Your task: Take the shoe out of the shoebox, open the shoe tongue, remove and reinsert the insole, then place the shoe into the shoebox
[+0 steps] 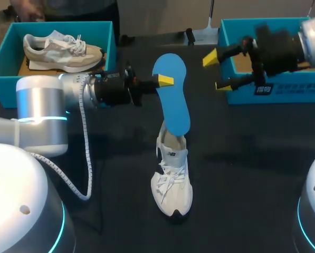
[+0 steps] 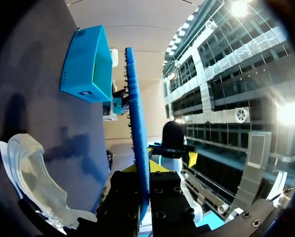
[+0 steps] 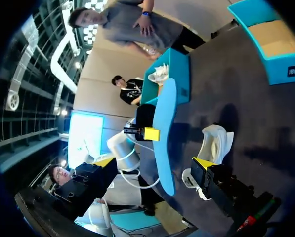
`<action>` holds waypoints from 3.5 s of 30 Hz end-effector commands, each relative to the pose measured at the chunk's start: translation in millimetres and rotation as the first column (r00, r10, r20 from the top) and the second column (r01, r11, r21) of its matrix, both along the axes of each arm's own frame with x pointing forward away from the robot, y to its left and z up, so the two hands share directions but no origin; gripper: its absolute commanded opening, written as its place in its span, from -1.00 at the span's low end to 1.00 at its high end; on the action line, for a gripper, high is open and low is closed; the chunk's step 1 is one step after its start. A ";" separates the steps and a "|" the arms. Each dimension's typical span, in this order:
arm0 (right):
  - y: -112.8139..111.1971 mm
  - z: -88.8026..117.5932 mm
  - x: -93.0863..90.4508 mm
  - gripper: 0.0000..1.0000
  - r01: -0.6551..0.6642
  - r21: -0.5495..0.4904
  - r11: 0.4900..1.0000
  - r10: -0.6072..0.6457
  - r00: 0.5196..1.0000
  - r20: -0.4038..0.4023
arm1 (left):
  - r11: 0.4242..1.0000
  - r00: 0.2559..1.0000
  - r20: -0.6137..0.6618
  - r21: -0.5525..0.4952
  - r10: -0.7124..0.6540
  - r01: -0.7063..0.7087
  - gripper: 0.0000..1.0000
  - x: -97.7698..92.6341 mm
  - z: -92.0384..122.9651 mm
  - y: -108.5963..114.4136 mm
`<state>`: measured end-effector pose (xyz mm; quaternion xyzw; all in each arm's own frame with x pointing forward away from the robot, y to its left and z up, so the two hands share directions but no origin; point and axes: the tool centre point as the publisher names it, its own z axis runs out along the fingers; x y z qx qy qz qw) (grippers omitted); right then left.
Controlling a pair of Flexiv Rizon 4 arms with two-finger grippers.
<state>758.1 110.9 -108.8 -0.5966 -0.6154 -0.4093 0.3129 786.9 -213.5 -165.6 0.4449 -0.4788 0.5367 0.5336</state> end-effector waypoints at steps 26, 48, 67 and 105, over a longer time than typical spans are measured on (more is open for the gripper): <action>27.1 12.9 18.9 1.00 0.131 -0.577 0.806 -0.074 0.990 0.120 | 1.000 1.000 0.000 0.001 0.002 -0.002 -1.00 -1.1 0.1 0.3; 67.2 9.2 16.4 1.00 0.156 -0.776 0.611 -0.038 0.985 0.168 | 1.000 1.000 0.000 0.001 0.002 -0.002 -1.00 -1.1 0.1 0.3; 66.8 13.7 9.1 1.00 0.148 -0.855 0.498 0.022 0.983 0.182 | 1.000 1.000 0.000 0.001 0.002 -0.002 -1.00 -1.1 0.1 0.3; 61.7 4.5 10.0 1.00 0.135 -0.770 0.623 -0.001 0.985 0.171 | 1.000 1.000 0.000 0.001 0.002 -0.002 -1.00 -1.1 0.1 0.3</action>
